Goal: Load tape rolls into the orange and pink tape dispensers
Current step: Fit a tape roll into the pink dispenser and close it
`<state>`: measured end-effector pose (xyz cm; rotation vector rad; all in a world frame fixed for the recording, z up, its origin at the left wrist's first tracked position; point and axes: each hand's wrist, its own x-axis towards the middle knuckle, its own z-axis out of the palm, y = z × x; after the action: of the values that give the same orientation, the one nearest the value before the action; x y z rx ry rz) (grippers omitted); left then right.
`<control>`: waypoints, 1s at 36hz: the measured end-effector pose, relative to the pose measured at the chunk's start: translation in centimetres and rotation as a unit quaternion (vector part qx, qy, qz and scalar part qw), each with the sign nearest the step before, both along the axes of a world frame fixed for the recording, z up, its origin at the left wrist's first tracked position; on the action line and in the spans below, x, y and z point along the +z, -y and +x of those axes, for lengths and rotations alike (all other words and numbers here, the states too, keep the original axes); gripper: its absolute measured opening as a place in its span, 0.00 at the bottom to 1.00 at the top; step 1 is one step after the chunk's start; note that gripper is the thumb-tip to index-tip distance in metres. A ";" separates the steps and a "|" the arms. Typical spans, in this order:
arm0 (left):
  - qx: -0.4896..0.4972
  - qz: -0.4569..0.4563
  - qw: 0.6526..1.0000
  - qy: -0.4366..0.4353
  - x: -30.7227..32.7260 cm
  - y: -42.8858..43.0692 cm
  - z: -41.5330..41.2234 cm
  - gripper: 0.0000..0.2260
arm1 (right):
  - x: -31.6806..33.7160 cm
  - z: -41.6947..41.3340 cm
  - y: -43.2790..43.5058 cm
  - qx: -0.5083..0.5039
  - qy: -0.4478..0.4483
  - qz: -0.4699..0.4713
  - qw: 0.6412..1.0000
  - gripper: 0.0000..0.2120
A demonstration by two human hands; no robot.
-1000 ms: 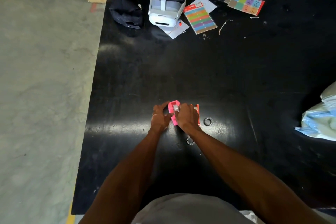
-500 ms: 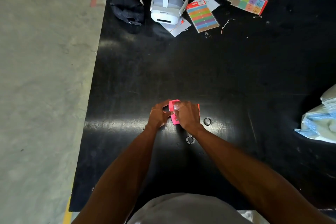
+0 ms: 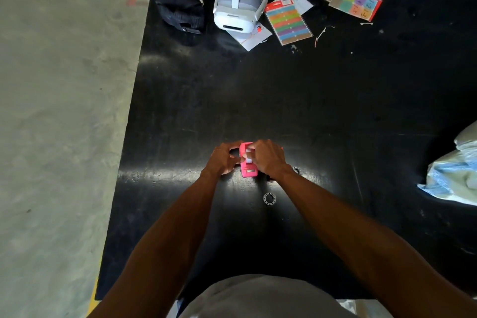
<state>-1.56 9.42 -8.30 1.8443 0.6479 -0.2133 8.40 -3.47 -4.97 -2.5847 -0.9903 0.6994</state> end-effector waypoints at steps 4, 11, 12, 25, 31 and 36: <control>-0.004 -0.002 1.000 -0.003 -0.2 -0.3 0.1 0.22 | 0.0 -0.1 0.3 0.043 0.036 -0.005 0.998 0.13; 0.015 -0.010 1.000 -0.005 -0.2 -0.2 0.0 0.24 | 0.0 -0.8 1.9 0.139 0.147 0.009 0.979 0.18; 0.017 -0.017 1.000 -0.004 -0.2 -0.2 0.0 0.24 | 0.0 -0.8 2.1 0.153 0.149 0.011 0.977 0.19; 0.001 0.002 1.000 0.002 -0.8 -0.2 0.0 0.24 | 0.7 -0.6 1.9 0.203 0.176 -0.036 0.963 0.22; 0.000 0.011 1.000 0.007 -1.2 -0.2 -0.1 0.24 | 1.0 -0.7 1.7 0.188 0.188 -0.006 0.964 0.12; -0.001 0.018 1.000 0.004 -1.1 -0.1 -0.1 0.23 | 1.2 -0.7 2.0 0.185 0.191 0.001 0.964 0.07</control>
<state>-1.64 9.51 -9.38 1.8793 0.6487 -0.1954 7.72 -5.45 -3.74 -2.6130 -1.6183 0.2746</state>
